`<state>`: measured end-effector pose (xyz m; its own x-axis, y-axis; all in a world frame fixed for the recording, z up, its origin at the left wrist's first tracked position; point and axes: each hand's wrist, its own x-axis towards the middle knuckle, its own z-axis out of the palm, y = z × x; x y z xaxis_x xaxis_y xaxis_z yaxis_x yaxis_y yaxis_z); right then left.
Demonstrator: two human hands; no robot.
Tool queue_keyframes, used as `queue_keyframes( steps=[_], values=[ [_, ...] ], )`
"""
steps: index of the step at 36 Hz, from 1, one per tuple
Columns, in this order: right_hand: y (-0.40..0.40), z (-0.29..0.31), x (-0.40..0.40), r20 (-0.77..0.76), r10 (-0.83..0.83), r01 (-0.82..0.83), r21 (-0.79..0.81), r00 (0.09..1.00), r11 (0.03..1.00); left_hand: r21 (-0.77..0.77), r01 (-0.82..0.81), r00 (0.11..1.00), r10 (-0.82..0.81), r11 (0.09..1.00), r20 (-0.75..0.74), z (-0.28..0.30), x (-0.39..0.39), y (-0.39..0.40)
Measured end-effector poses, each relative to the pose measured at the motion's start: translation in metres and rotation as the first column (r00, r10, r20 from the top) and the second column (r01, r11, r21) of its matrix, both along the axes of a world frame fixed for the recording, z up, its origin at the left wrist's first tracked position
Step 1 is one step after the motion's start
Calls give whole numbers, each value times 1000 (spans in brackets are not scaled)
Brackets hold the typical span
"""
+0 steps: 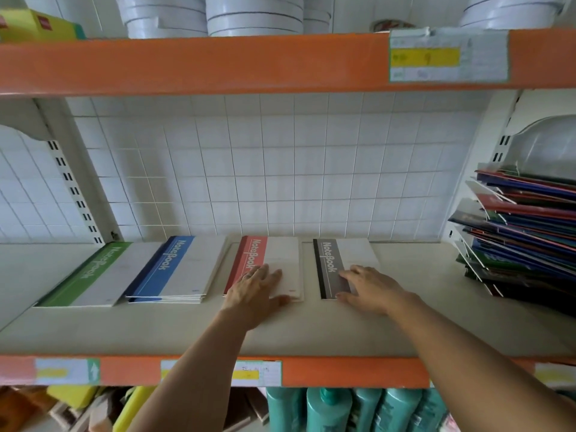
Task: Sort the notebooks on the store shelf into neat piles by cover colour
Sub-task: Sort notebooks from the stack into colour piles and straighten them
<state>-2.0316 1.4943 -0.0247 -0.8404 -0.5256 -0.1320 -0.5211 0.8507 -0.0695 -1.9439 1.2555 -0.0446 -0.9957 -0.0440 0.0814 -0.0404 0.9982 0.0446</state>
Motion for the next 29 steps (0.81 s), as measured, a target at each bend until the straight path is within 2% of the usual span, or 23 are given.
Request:
queue_keyframes(
  steps=[14,29],
  values=[
    [40,10,27,-95,-73,63,-98,993,993,94,-47,995,55,994,-86,16,4,39],
    [219,32,73,-239,-157,139,-92,958,986,140,-30,977,59,990,-204,55,38,212]
  ],
)
